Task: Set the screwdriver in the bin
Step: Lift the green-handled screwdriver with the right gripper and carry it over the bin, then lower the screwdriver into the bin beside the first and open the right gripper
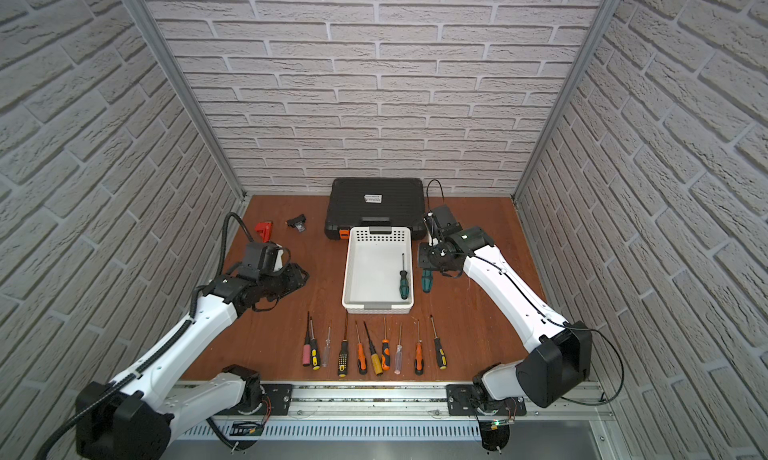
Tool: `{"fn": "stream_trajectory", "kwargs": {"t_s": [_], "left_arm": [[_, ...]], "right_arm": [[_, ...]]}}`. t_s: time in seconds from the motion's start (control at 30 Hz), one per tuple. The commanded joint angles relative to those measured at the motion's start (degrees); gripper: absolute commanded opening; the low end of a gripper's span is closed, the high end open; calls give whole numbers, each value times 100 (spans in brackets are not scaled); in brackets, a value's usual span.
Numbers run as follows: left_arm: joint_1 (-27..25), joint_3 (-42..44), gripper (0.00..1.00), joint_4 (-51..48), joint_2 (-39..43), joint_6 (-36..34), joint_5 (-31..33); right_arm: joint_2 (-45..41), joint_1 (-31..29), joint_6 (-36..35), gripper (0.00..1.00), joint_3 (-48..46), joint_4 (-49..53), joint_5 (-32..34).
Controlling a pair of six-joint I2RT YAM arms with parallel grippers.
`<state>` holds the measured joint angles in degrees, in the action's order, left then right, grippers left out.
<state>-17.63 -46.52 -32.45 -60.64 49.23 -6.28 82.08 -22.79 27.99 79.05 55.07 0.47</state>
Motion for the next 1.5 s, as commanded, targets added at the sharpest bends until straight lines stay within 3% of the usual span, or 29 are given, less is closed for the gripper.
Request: {"fn": "stream_trajectory", "kwargs": {"t_s": [0.0,0.57,0.9,1.47], "left_arm": [[58,64,51,47,166,314,61],[36,190,52,-182,249,552,121],[-53,338,54,-525,334,470,400],[-245,208,54,-612,169,462,528]], "right_arm": [[333,-182,-132,6,303,-490,-603],[1948,-683,266,6,339,-1975,-985],[2405,-787,248,6,161,-2246,-484],[2951,-800,295,8,190,-2264,-193]]}}
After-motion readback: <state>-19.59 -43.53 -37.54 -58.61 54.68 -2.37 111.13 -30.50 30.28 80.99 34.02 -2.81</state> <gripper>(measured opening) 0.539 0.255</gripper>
